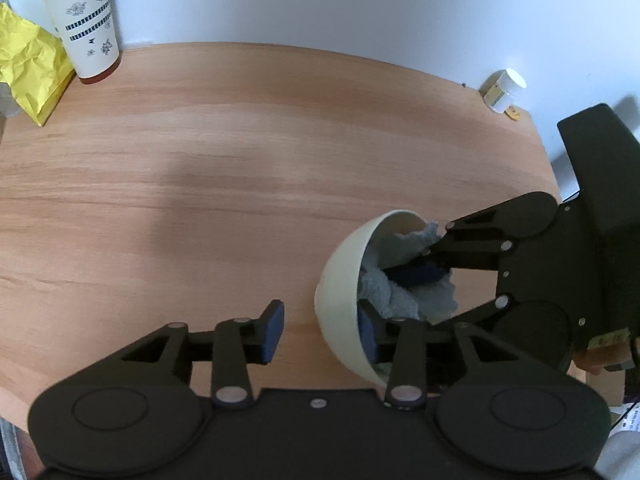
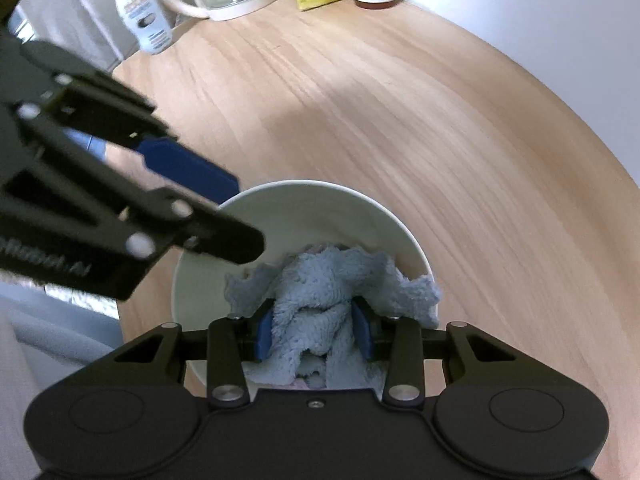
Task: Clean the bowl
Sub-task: 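Wipe the cloth around the bowl interior with the right gripper while the left holds the bowl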
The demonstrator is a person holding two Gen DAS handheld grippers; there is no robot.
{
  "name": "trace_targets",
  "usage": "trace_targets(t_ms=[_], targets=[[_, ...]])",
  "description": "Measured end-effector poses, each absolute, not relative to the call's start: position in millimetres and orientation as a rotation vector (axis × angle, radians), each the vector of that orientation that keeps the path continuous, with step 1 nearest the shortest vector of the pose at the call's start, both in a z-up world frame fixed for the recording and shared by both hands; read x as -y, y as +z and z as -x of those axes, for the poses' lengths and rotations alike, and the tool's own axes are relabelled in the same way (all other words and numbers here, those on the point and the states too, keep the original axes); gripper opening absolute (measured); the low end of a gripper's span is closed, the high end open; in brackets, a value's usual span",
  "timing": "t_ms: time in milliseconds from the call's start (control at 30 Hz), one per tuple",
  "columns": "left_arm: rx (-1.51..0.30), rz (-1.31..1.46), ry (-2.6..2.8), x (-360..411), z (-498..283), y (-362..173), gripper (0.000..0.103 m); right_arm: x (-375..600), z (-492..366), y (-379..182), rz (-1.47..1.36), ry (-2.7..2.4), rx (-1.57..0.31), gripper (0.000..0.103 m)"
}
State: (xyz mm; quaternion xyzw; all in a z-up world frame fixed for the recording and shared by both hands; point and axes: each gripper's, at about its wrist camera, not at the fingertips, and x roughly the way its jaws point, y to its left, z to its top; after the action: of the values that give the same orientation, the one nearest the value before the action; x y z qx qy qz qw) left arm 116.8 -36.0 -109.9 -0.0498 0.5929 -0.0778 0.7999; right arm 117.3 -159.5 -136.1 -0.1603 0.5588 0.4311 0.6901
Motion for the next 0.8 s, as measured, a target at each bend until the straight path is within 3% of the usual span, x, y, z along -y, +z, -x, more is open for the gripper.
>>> trace_targets(t_ms=[300, 467, 500, 533, 800], targets=[[-1.297, 0.065, -0.163, 44.8, -116.0, -112.3, 0.040, 160.3, -122.6, -145.3, 0.279, 0.907, -1.267, 0.043], [-1.312, 0.071, -0.186, 49.2, -116.4, -114.8, 0.032, 162.7, -118.9, -139.5, 0.271, 0.905, -1.267, 0.043], [-1.306, 0.069, -0.198, 50.5, -116.1, -114.6, 0.023, 163.7, -118.3, -139.9, 0.271, 0.910, -1.266, 0.043], [-1.299, 0.063, -0.207, 52.2, -115.5, -114.4, 0.021, 162.7, -121.2, -143.7, 0.270, 0.913, -1.266, 0.043], [-1.295, -0.014, -0.193, 63.8, -115.0, -120.3, 0.020, 160.3, -123.9, -151.3, 0.298, 0.939, -1.281, 0.041]])
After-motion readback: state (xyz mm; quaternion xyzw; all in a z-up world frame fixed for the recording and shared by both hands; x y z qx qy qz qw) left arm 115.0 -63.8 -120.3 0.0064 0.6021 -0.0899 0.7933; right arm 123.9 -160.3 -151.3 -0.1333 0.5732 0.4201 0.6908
